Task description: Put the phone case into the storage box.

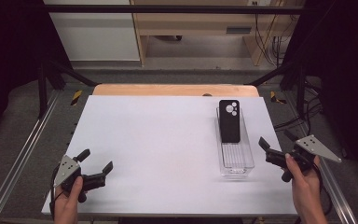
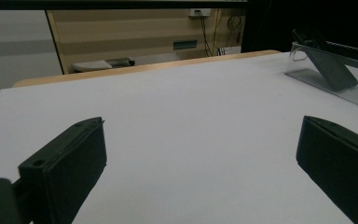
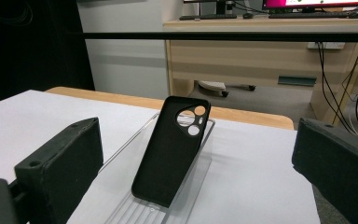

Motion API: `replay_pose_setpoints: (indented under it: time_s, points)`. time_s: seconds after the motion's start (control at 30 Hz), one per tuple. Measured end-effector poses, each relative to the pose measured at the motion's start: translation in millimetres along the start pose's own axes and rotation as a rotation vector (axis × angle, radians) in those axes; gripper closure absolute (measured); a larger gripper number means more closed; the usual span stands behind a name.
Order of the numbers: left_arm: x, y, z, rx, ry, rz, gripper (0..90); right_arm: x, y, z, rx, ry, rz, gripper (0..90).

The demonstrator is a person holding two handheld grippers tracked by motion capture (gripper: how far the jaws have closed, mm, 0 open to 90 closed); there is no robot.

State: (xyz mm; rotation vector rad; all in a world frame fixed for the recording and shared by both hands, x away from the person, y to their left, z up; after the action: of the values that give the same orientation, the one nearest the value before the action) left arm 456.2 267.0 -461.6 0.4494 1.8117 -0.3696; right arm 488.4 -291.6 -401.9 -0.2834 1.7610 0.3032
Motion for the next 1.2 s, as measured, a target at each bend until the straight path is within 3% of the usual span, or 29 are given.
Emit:
replay_pose_setpoints:
  time_s: [1.2]
  points:
    - [-1.4, -2.7, 0.2, 0.012, -0.009, 0.009, 1.7, 34.2, 18.3, -3.4, -0.050, 0.009, 0.007, 2.3]
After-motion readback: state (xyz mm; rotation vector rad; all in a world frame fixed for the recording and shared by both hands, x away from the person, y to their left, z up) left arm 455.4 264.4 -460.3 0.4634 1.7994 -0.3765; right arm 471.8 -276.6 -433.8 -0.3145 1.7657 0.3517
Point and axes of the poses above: each handheld gripper's, and its own axes: z roughly forward along the jaws, x roughly out of its underside, y roughly to its left, the point moved 7 cm from there along z, roughly forward along the jaws, and after that the axes turned 3 degrees about y, right-handed, at the moved point
